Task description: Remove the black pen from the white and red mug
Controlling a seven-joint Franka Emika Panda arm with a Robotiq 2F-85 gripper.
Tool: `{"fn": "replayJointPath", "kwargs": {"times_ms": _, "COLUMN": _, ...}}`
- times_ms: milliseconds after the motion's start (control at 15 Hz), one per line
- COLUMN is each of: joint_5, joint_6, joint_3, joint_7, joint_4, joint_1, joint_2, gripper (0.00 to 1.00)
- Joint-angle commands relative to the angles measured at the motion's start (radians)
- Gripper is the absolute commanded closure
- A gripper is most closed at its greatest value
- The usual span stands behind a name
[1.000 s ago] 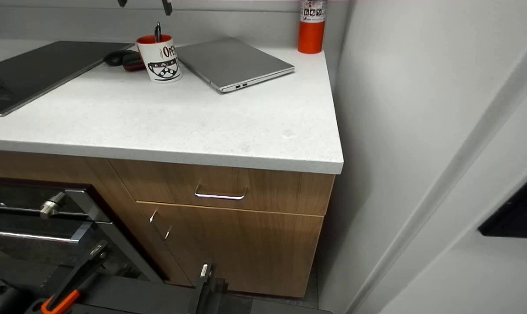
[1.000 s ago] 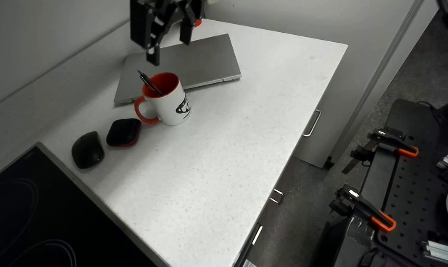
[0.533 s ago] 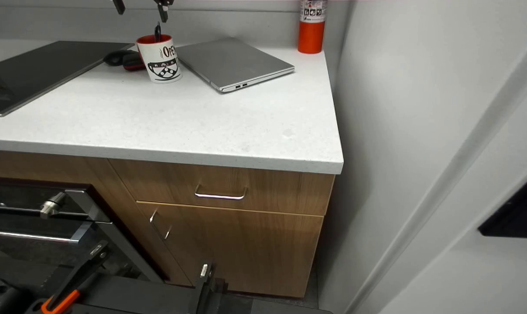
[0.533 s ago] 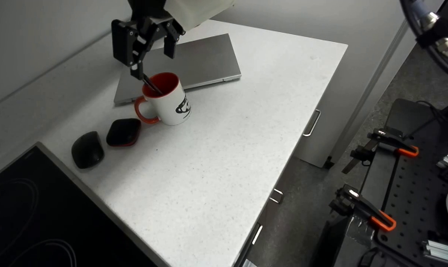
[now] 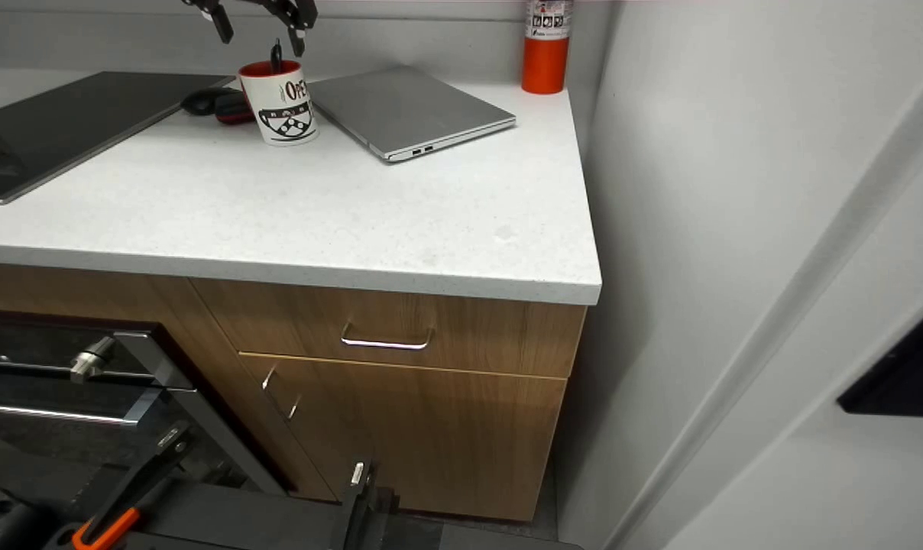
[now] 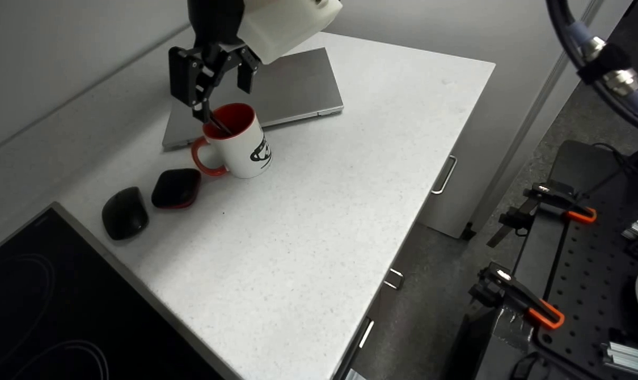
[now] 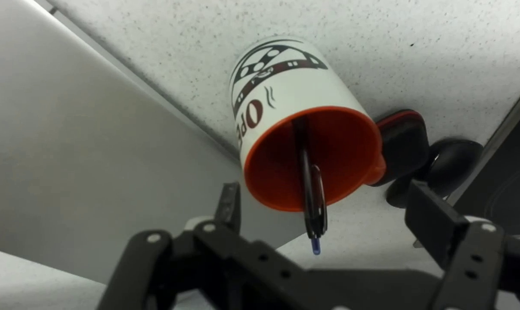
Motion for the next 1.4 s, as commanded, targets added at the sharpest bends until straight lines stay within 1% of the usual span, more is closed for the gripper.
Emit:
{"fn": "replayJointPath", "kwargs": {"times_ms": 0, "joint_5": -0.001, "joint_6": 0.071, "joint_3": 0.02, "joint_7": 0.001, "joint_4": 0.046, "joint_1": -0.014, "joint_2": 0.054, "gripper": 0.0}}
{"fn": "replayJointPath", "kwargs": {"times_ms": 200, "joint_5": -0.014, "joint_6": 0.107, "joint_3": 0.026, "joint_7": 0.011, "joint_4": 0.06, "joint_1": -0.011, "joint_2": 0.071, "gripper": 0.0}}
{"fn": "replayJointPath", "kwargs": {"times_ms": 533, "joint_5": -0.009, "joint_6": 0.117, "joint_3": 0.047, "joint_7": 0.005, "joint_4": 0.096, "joint_1": -0.013, "joint_2": 0.11, "gripper": 0.0}}
{"fn": "replayJointPath", "kwargs": {"times_ms": 600, "joint_5": -0.007, "joint_6": 0.119, "joint_3": 0.051, "joint_7": 0.003, "joint_4": 0.102, "joint_1": -0.015, "joint_2": 0.116, "gripper": 0.04}}
{"fn": "replayJointPath", "kwargs": {"times_ms": 667, "joint_5": -0.004, "joint_6": 0.124, "joint_3": 0.054, "joint_7": 0.002, "joint_4": 0.106, "joint_1": -0.017, "joint_2": 0.122, "gripper": 0.27}}
{"fn": "replayJointPath", "kwargs": {"times_ms": 800, "joint_5": 0.001, "joint_6": 0.136, "joint_3": 0.058, "joint_7": -0.004, "joint_4": 0.115, "joint_1": -0.023, "joint_2": 0.132, "gripper": 0.31}}
{"fn": "replayJointPath", "kwargs": {"times_ms": 867, "joint_5": -0.003, "joint_6": 0.142, "joint_3": 0.055, "joint_7": 0.0, "joint_4": 0.118, "joint_1": -0.024, "joint_2": 0.137, "gripper": 0.39}}
{"fn": "replayJointPath", "kwargs": {"times_ms": 933, "joint_5": 0.0, "joint_6": 0.148, "joint_3": 0.058, "joint_7": -0.003, "joint_4": 0.122, "joint_1": -0.028, "joint_2": 0.143, "gripper": 0.5}}
{"fn": "replayJointPath", "kwargs": {"times_ms": 1000, "joint_5": 0.001, "joint_6": 0.153, "joint_3": 0.059, "joint_7": -0.003, "joint_4": 0.123, "joint_1": -0.032, "joint_2": 0.147, "gripper": 0.58}}
{"fn": "replayJointPath", "kwargs": {"times_ms": 1067, "joint_5": 0.002, "joint_6": 0.156, "joint_3": 0.061, "joint_7": -0.002, "joint_4": 0.125, "joint_1": -0.036, "joint_2": 0.151, "gripper": 0.68}}
{"fn": "replayJointPath", "kwargs": {"times_ms": 1200, "joint_5": 0.001, "joint_6": 0.156, "joint_3": 0.062, "joint_7": 0.003, "joint_4": 0.124, "joint_1": -0.042, "joint_2": 0.152, "gripper": 0.84}}
{"fn": "replayJointPath", "kwargs": {"times_ms": 1267, "joint_5": 0.0, "joint_6": 0.151, "joint_3": 0.06, "joint_7": 0.007, "joint_4": 0.124, "joint_1": -0.043, "joint_2": 0.151, "gripper": 0.94}}
{"fn": "replayJointPath", "kwargs": {"times_ms": 1333, "joint_5": 0.005, "joint_6": 0.148, "joint_3": 0.064, "joint_7": 0.003, "joint_4": 0.122, "joint_1": -0.049, "joint_2": 0.149, "gripper": 1.0}}
